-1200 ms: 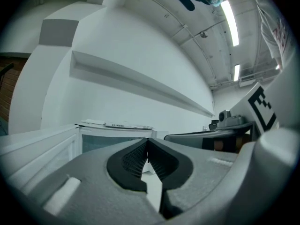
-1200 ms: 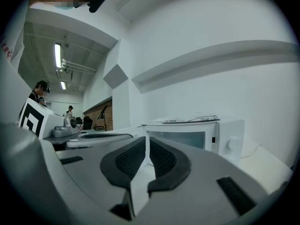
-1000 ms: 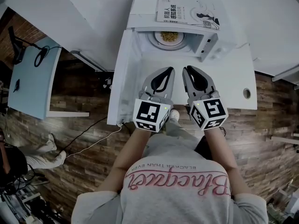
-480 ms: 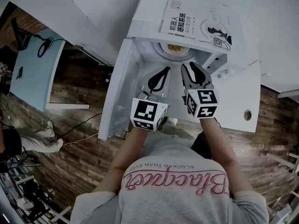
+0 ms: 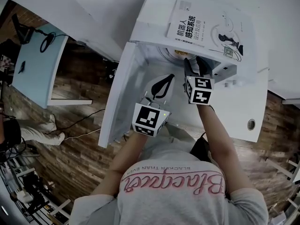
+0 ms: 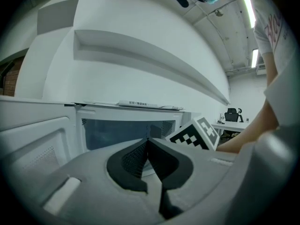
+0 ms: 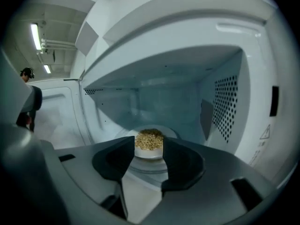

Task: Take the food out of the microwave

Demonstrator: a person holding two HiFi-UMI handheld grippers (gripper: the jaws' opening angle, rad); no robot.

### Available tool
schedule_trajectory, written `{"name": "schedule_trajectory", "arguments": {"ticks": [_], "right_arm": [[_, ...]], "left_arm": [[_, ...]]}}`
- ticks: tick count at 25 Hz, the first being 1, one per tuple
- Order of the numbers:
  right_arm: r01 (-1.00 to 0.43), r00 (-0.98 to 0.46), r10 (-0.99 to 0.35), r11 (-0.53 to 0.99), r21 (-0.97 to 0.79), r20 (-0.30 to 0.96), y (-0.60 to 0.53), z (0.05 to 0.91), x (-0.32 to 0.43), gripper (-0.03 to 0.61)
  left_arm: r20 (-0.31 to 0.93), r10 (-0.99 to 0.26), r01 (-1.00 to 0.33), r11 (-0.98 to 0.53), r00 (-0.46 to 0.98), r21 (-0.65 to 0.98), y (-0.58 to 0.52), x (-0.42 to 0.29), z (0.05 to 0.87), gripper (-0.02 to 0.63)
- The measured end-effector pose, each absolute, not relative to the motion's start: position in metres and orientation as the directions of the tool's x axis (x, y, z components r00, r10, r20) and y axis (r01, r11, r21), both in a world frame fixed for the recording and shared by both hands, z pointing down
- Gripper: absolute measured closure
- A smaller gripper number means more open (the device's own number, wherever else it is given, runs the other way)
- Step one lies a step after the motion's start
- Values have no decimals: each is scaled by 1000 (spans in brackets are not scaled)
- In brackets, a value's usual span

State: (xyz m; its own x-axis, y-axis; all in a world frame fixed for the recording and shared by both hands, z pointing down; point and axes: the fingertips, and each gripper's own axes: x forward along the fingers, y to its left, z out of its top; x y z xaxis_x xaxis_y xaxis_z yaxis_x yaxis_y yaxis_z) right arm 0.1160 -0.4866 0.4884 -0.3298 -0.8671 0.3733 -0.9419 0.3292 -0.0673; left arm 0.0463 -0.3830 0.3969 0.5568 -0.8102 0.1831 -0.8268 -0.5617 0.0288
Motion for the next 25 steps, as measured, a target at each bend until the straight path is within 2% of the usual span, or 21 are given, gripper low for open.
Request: {"name": "schedule_trajectory", "arguments": {"ticks": [10,17,25], "right_arm": [[-950,-299,-855,309,-47,424,-517,518,113,397],[-936,-281,-847,346,66,452,-518,526,107,399],[-954,-256,-833,299,9,491,-513,530,118,397]], "left_arm": [[199,-818,-838,-544,540,39,-402,34,406,607],[195,-827,-847,-530,527,40,-409,28,406,607],[198,-818,-839,-543,540,47,-408,31,407,607]]}}
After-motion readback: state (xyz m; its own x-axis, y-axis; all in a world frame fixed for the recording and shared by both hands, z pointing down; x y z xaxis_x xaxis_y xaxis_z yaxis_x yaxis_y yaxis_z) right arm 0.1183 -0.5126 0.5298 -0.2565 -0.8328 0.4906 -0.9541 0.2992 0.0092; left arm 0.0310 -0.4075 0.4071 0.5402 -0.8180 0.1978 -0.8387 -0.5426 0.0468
